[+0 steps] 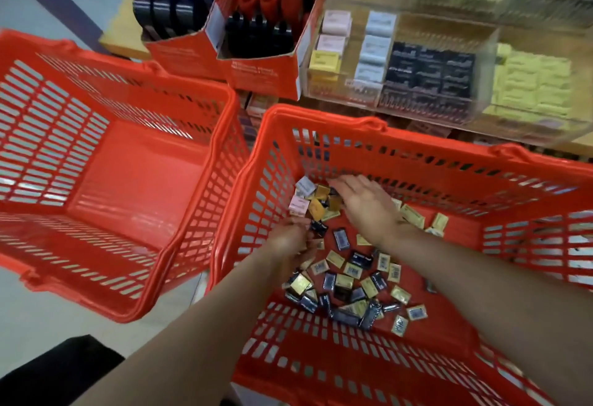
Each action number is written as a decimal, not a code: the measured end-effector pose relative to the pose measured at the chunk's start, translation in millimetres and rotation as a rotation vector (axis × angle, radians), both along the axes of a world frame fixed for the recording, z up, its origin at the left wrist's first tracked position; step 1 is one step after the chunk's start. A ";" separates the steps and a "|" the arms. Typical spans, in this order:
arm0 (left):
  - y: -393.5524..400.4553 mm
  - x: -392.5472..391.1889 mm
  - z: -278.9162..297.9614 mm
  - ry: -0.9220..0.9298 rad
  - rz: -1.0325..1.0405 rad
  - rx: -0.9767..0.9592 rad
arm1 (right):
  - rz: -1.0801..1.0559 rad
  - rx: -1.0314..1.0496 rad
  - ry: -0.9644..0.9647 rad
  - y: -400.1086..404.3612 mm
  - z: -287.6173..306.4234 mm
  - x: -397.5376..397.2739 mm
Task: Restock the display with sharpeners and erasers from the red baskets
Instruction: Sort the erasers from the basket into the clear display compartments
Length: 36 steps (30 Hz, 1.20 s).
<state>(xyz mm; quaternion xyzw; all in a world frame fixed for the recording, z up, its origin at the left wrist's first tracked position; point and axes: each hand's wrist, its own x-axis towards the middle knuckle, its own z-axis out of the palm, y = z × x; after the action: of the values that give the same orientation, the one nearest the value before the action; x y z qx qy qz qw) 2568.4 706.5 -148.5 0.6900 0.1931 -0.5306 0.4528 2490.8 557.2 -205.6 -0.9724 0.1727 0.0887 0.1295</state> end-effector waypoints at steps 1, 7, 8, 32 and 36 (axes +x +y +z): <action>0.7 -2.6 -4.3 0.022 0.007 -0.017 | 0.043 -0.060 0.028 1.2 -5.5 4.0; 6.7 -13.0 -21.6 0.074 0.001 -0.006 | -0.009 -0.121 0.067 14.5 -18.7 10.1; 7.0 -12.5 -23.9 0.076 0.009 0.001 | -0.034 -0.121 0.062 16.5 -19.5 9.9; -28.0 -9.7 202.8 -0.369 -0.673 -0.326 | -0.458 0.845 -0.287 -24.1 259.8 -74.2; -37.3 -20.7 265.2 -0.494 -0.641 -0.505 | -0.379 0.840 -0.379 -21.8 329.4 -87.7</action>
<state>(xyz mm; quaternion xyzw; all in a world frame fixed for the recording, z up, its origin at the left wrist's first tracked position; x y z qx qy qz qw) 2547.8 669.2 116.7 0.6886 -0.2780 -0.4940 0.4522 2403.1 535.4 123.8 -0.7868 0.2693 -0.0529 0.5528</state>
